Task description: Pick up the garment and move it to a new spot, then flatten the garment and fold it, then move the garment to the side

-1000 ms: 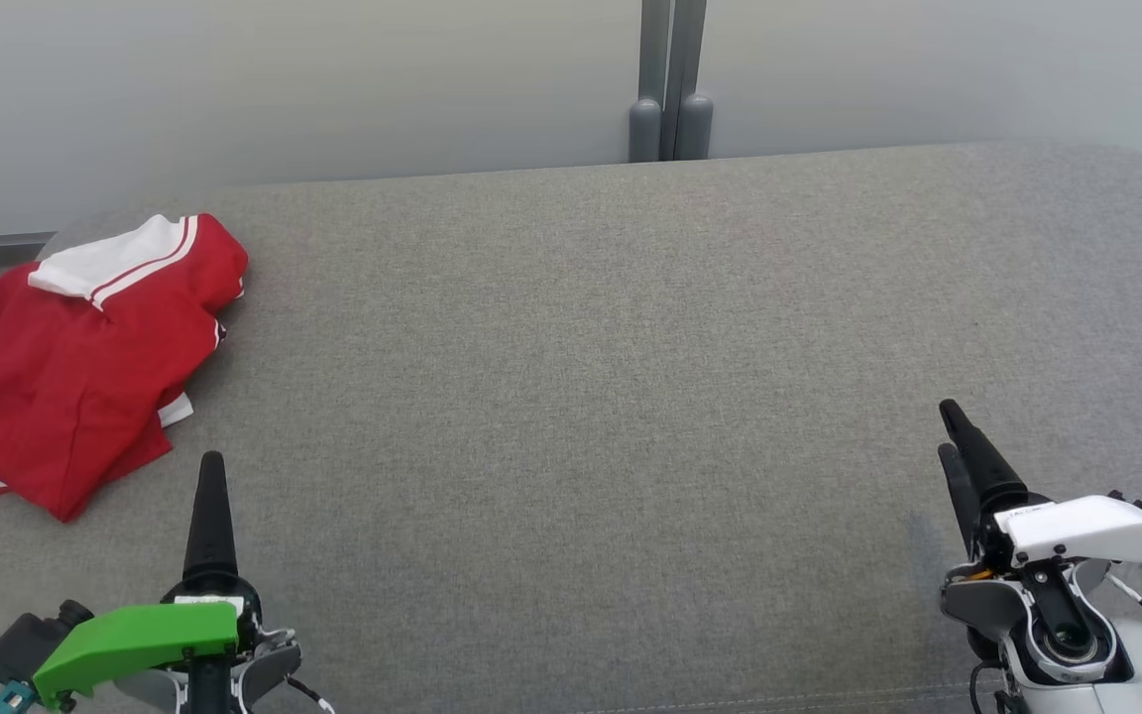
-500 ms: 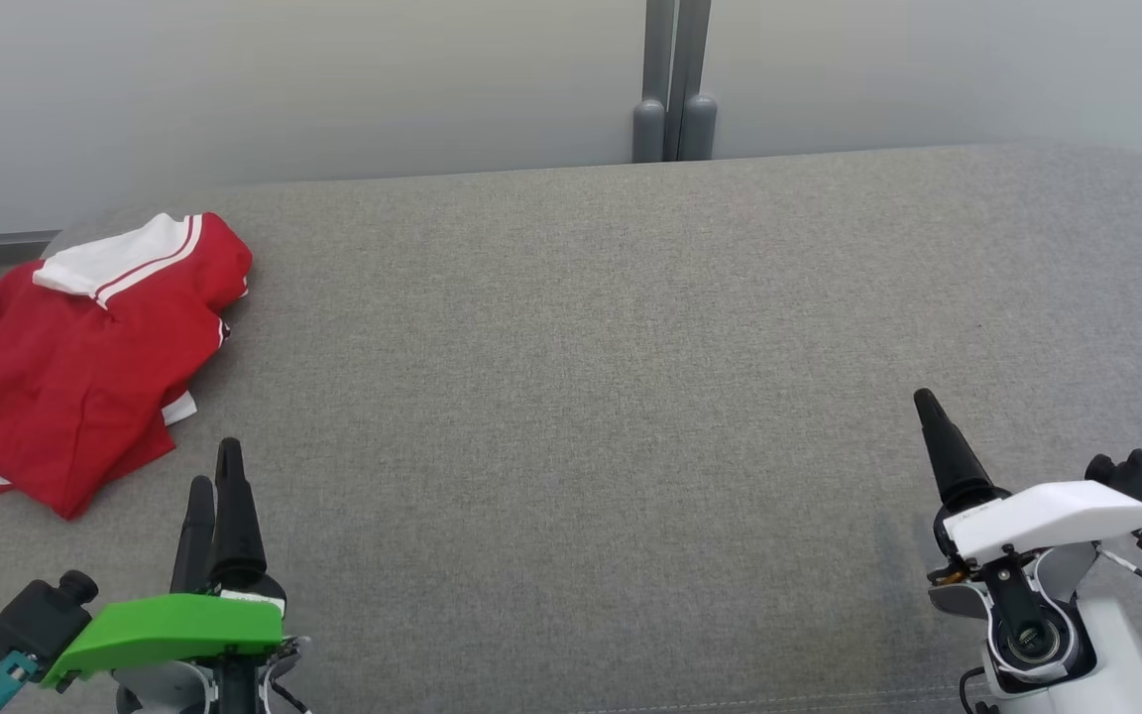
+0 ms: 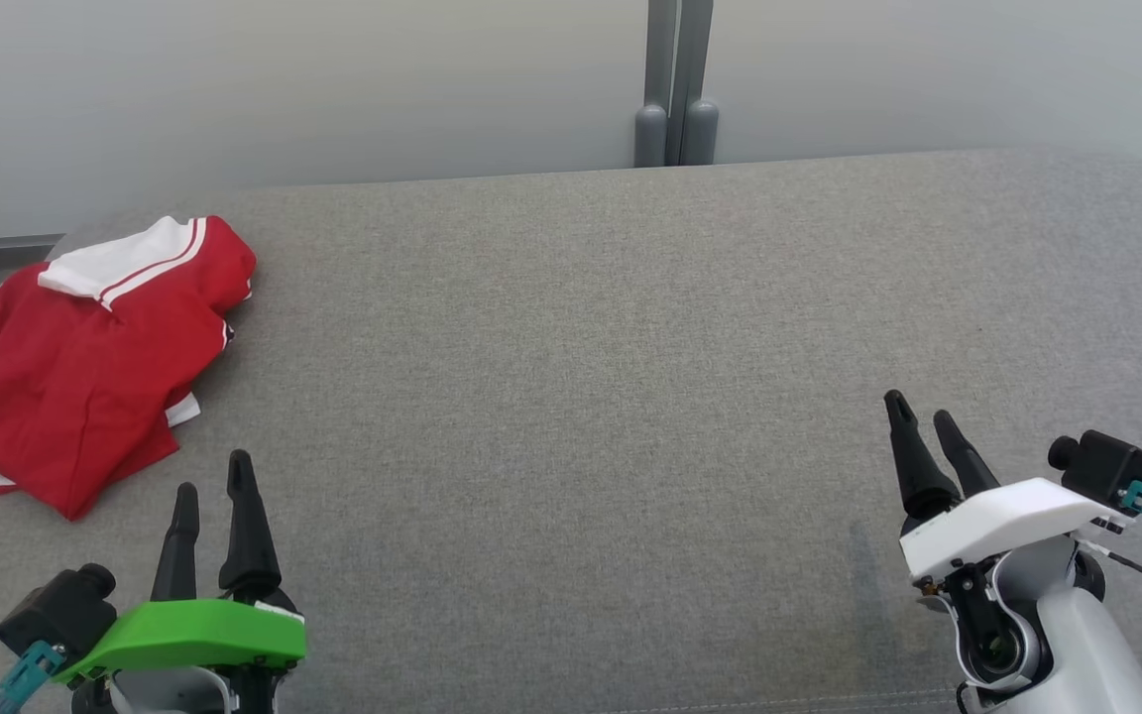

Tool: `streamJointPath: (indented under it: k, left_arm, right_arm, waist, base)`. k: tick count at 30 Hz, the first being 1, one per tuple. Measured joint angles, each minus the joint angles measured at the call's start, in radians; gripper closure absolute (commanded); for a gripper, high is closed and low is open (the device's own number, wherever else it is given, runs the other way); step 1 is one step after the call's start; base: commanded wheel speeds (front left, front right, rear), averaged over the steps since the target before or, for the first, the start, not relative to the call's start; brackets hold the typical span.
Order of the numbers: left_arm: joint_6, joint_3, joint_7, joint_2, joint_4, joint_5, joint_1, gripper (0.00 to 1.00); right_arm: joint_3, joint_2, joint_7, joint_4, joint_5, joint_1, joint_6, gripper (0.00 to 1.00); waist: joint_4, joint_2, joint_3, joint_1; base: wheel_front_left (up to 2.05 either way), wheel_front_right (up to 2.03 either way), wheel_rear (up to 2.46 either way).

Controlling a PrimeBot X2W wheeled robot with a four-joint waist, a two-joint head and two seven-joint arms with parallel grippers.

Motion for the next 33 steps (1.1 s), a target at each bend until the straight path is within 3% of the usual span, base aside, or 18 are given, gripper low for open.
streamJointPath:
  k: [17, 33]
  left_arm:
    - [0.021, -0.005, -0.028, 0.028, 0.009, 0.194, 0.017, 0.00]
    - [0.012, -0.012, -0.047, 0.042, 0.030, 0.329, 0.027, 0.00]
  right_arm:
    - [0.063, -0.003, -0.055, 0.055, -0.199, -0.006, 0.000, 0.00]
    - [0.083, -0.004, -0.076, 0.046, -0.315, -0.005, 0.000, 0.00]
  waist:
    - [0.002, 0.0000, -0.007, 0.0000]
    - [0.009, 0.0000, -0.016, 0.0000]
  base:
    - [0.00, 0.00, 0.00]
    - [0.00, 0.00, 0.00]
